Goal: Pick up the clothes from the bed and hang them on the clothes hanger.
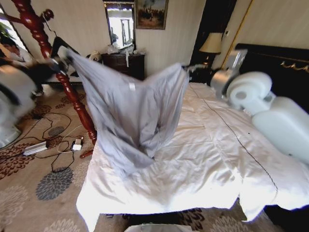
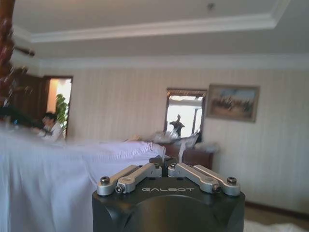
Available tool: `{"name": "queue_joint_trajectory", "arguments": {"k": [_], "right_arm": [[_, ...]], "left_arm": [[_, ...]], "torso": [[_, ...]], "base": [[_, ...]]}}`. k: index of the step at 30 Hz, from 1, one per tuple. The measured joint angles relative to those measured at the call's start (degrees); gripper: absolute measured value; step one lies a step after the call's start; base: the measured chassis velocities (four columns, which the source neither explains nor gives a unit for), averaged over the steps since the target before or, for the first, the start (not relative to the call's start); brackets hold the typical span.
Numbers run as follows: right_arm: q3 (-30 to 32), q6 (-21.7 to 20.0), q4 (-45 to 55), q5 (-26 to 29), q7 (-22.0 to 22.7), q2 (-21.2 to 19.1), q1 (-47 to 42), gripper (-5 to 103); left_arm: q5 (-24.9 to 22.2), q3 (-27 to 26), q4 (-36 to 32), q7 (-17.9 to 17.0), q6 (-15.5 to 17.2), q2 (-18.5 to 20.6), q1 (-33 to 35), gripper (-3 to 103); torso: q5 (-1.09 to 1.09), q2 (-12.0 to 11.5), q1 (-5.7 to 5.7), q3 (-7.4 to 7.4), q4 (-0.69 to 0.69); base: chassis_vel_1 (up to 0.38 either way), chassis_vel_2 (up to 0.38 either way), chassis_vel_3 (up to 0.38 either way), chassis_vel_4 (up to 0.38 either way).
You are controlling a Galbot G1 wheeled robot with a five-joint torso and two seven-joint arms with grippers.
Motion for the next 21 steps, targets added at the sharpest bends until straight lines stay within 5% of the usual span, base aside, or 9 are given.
{"name": "queue_joint_trajectory", "arguments": {"k": [4,8,13,17,21], "right_arm": [[1.2,0.3,-0.9,1.2,0.0,-1.2,2.6,0],[1.9,0.2,2.2,4.6,-0.2,-4.7,1.4,0],[3.4,2.0,3.1,3.1,2.5,-6.0,-2.1,0],[3.9,2.1,2.4,4.0,3.8,-6.1,-2.0,0],[5.2,2.2,3.1,4.6,4.3,-6.1,-1.9,0]], "left_arm": [[-5.1,-9.4,4.0,2.4,-1.0,7.4,5.1,0],[-8.1,-13.7,3.4,2.5,-0.8,10.7,7.5,0],[-3.9,-12.3,0.3,2.6,-0.3,9.3,9.7,0],[-2.2,-12.2,1.9,3.0,-0.2,8.7,9.8,0],[-2.3,-14.1,4.1,3.3,-0.2,10.6,11.5,0]], "torso": [[0.01,0.0,-0.01,0.00,-0.04],[0.03,0.0,-0.02,-0.01,-0.03],[0.00,0.0,-0.02,0.00,-0.11],[-0.05,0.0,0.03,0.03,0.03],[0.02,0.0,-0.03,-0.02,-0.07]], "base": [[0.000,0.000,0.000,0.000],[0.000,0.000,0.000,0.000],[0.000,0.000,0.000,0.000],[0.000,0.000,0.000,0.000],[0.000,0.000,0.000,0.000]]}}
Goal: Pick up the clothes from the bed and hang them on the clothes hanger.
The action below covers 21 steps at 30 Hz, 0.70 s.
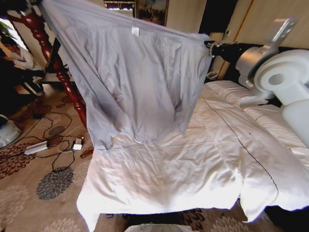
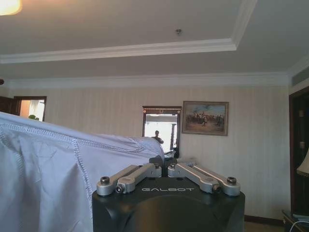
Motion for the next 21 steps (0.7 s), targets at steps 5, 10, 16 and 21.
{"name": "queue_joint_trajectory", "arguments": {"k": [5,10,16,21], "right_arm": [[-0.3,0.4,-0.8,-1.9,1.0,1.3,-1.7,0],[-1.2,1.6,-5.1,-6.7,1.1,4.2,-6.3,0],[-3.4,2.4,-13.3,-10.3,1.2,9.9,-6.5,0],[-4.8,2.6,-20.4,-11.1,1.1,14.1,-5.8,0]], "left_arm": [[1.4,-5.8,1.3,-0.4,-0.2,2.1,7.2,0],[6.1,-29.0,6.3,-3.4,-0.4,9.7,33.3,0],[11.7,-46.4,14.3,-6.1,-0.5,18.2,59.5,0],[15.4,-53.2,21.2,-6.5,-2.0,24.3,71.7,0]], "torso": [[-0.11,0.0,0.03,0.02,0.06],[0.03,0.0,0.01,0.02,-0.01],[-0.04,0.0,0.08,0.06,0.01],[-0.04,0.0,0.04,0.03,0.08]], "base": [[0.000,0.000,0.000,0.000],[0.000,0.000,0.000,0.000],[0.000,0.000,0.000,0.000],[0.000,0.000,0.000,0.000]]}}
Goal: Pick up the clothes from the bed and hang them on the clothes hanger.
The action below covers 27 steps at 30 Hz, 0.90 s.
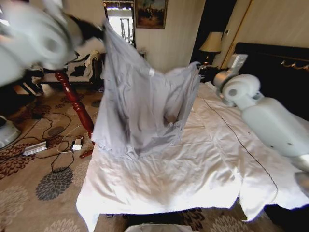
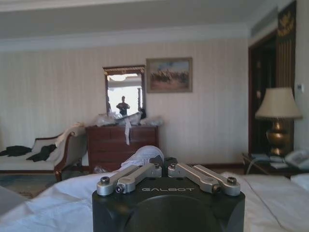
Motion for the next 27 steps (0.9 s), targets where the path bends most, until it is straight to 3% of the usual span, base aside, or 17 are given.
{"name": "queue_joint_trajectory", "arguments": {"k": [4,5,7,9,10,12,13,15,19,22,26,27], "right_arm": [[-2.0,0.8,-8.1,-1.1,-0.7,4.6,1.4,0],[-2.0,0.8,-8.1,-1.1,-0.7,4.6,1.4,0],[-3.6,1.9,-12.6,-2.0,-1.1,7.3,3.9,0],[-5.8,3.5,-18.9,-3.3,-2.0,10.3,7.6,0],[-5.8,3.5,-18.9,-3.3,-2.0,10.3,7.6,0],[-8.4,5.3,-27.4,-5.1,-3.8,13.8,12.3,0],[-8.4,5.3,-27.4,-5.1,-3.8,13.8,12.3,0],[-10.0,6.5,-33.7,-6.0,-5.5,16.2,16.8,0],[-10.0,7.1,-34.0,-7.0,-5.8,16.5,19.1,0],[-9.5,7.1,-32.1,-7.2,-5.4,15.8,19.1,0],[-7.3,6.5,-22.0,-6.1,-2.6,11.4,15.7,0],[-7.3,6.5,-22.0,-6.1,-2.6,11.4,15.7,0]], "left_arm": [[4.3,-5.6,9.6,1.1,-0.8,9.0,11.4,0],[4.3,-5.6,9.6,1.1,-0.8,9.0,11.4,0],[5.9,-7.2,16.0,2.0,-1.1,12.9,14.0,0],[7.0,-8.5,24.2,3.3,-1.5,17.4,15.2,0],[7.0,-8.5,24.2,3.3,-1.5,17.4,15.2,0],[7.6,-8.6,34.1,6.2,-2.3,23.5,14.4,0],[7.6,-8.6,34.1,6.2,-2.3,23.5,14.4,0],[6.0,-6.8,43.5,8.9,-3.2,29.4,10.5,0],[5.1,-7.1,44.8,9.4,-3.3,30.2,6.5,0],[5.6,-7.4,42.5,8.8,-3.0,28.6,5.3,0],[7.4,-8.1,27.7,4.7,-0.4,18.3,3.9,0],[7.4,-8.1,27.7,4.7,-0.4,18.3,3.9,0]], "torso": [[0.02,0.0,0.01,0.01,-0.08],[0.02,0.0,0.01,0.01,-0.08],[0.04,0.0,0.01,0.02,-0.09],[0.01,0.0,0.01,0.02,-0.05],[0.01,0.0,0.01,0.02,-0.05],[-0.03,0.0,0.02,0.02,0.04],[-0.03,0.0,0.02,0.02,0.04],[0.04,0.0,0.03,0.01,-0.07],[0.05,0.0,-0.02,-0.03,-0.13],[0.05,0.0,-0.04,-0.03,-0.05],[-0.03,0.0,-0.01,-0.01,-0.01],[-0.03,0.0,-0.01,-0.01,-0.01]], "base": [[0.000,0.000,0.000,0.000],[0.000,0.000,0.000,0.000],[0.000,0.000,0.000,0.000],[0.000,0.000,0.000,0.000],[0.000,0.000,0.000,0.000],[0.000,0.000,0.000,0.000],[0.000,0.000,0.000,0.000],[0.000,0.000,0.000,0.000],[0.000,0.000,0.000,0.000],[0.000,0.000,0.000,0.000],[0.000,0.000,0.000,0.000],[0.000,0.000,0.000,0.000]]}}
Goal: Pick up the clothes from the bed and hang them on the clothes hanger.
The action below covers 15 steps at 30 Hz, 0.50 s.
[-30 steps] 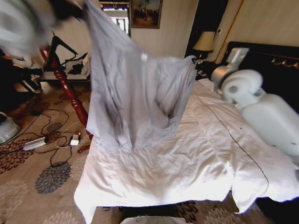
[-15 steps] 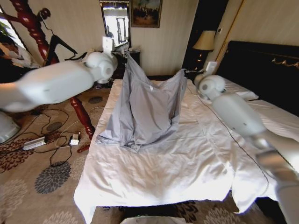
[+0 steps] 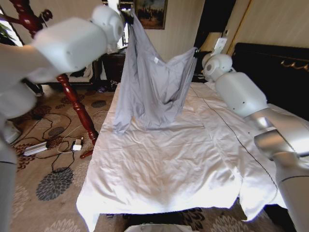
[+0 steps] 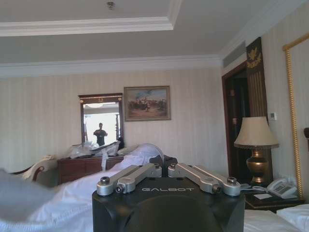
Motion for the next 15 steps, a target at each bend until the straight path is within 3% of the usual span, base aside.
{"name": "queue_joint_trajectory", "arguments": {"k": [4,5,6,10,11,14,15], "right_arm": [[2.4,-1.6,11.5,1.1,2.2,-5.8,-5.5,0],[3.6,-2.4,15.8,1.8,3.0,-8.3,-7.8,0],[3.6,-2.4,15.8,1.8,3.0,-8.3,-7.8,0],[9.2,-5.1,29.9,5.5,5.7,-15.6,-15.0,0],[9.2,-5.1,29.9,5.5,5.7,-15.6,-15.0,0],[15.2,-6.8,39.2,8.1,7.4,-21.1,-20.8,0],[17.3,-7.4,41.7,9.0,8.0,-22.5,-22.3,0]], "left_arm": [[-0.4,2.0,-16.3,-3.7,1.9,-9.8,-2.4,0],[-0.9,4.3,-23.1,-5.0,2.6,-15.0,-4.8,0],[-0.9,4.3,-23.1,-5.0,2.6,-15.0,-4.8,0],[-2.2,15.7,-39.8,-6.1,3.6,-29.4,-16.6,0],[-2.2,15.7,-39.8,-6.1,3.6,-29.4,-16.6,0],[-4.8,21.5,-47.9,-6.4,4.9,-36.8,-27.2,0],[-6.0,21.9,-49.7,-6.9,5.4,-38.3,-29.2,0]], "torso": [[0.04,0.0,-0.01,-0.01,-0.07],[0.06,0.0,-0.01,-0.01,-0.10],[0.06,0.0,-0.01,-0.01,-0.10],[-0.04,0.0,-0.01,-0.02,0.02],[-0.04,0.0,-0.01,-0.02,0.02],[0.03,0.0,-0.04,-0.04,0.02],[0.05,0.0,-0.04,-0.04,-0.05]], "base": [[0.000,0.000,0.000,0.000],[0.000,0.000,0.000,0.000],[0.000,0.000,0.000,0.000],[0.000,0.000,0.000,0.000],[0.000,0.000,0.000,0.000],[0.000,0.000,0.000,0.000],[0.000,0.000,0.000,0.000]]}}
